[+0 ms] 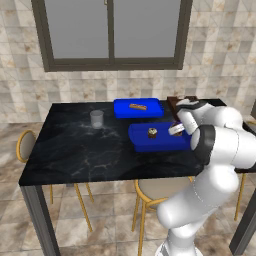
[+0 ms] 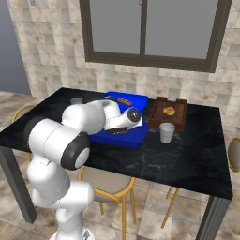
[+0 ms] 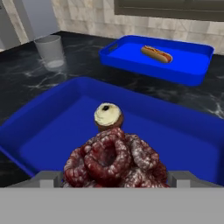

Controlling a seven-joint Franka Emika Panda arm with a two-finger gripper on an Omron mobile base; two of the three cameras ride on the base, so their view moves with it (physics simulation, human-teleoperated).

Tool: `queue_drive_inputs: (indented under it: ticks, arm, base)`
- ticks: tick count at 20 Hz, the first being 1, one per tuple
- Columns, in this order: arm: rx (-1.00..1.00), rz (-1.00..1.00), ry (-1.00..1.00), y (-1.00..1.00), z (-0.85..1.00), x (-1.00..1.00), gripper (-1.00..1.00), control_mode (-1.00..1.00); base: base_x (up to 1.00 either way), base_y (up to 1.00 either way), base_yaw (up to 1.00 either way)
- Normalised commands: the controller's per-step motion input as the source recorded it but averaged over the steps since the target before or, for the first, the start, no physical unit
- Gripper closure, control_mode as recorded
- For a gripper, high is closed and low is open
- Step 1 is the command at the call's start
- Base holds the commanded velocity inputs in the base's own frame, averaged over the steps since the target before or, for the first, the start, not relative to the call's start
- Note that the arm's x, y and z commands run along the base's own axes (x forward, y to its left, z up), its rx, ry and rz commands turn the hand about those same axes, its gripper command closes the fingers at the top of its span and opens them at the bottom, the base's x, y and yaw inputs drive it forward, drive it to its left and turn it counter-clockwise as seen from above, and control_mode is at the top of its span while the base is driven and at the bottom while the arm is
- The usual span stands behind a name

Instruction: Take the cupcake and cake from the fridge and place them on the empty tray on the dining counter.

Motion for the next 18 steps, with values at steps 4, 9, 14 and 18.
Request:
queue_drive_inputs:
  ticks: [4, 9, 14, 18]
  arm:
    - [0.0, 0.0, 0.0, 0.0, -0.19, 0.15, 1.0, -1.0]
    - [0.0, 0.0, 0.0, 0.0, -0.14, 0.17, 1.0, -1.0]
    - [0.0, 0.0, 0.0, -0.03, -0.08, 0.26, 1.0, -1.0]
    - [0.0, 0.0, 0.0, -0.09, -0.12, 0.3, 1.0, -1.0]
  base:
    - [0.0, 0.0, 0.0]
    - [0.0, 0.0, 0.0]
    - [0.0, 0.0, 0.0]
    - [0.0, 0.0, 0.0]
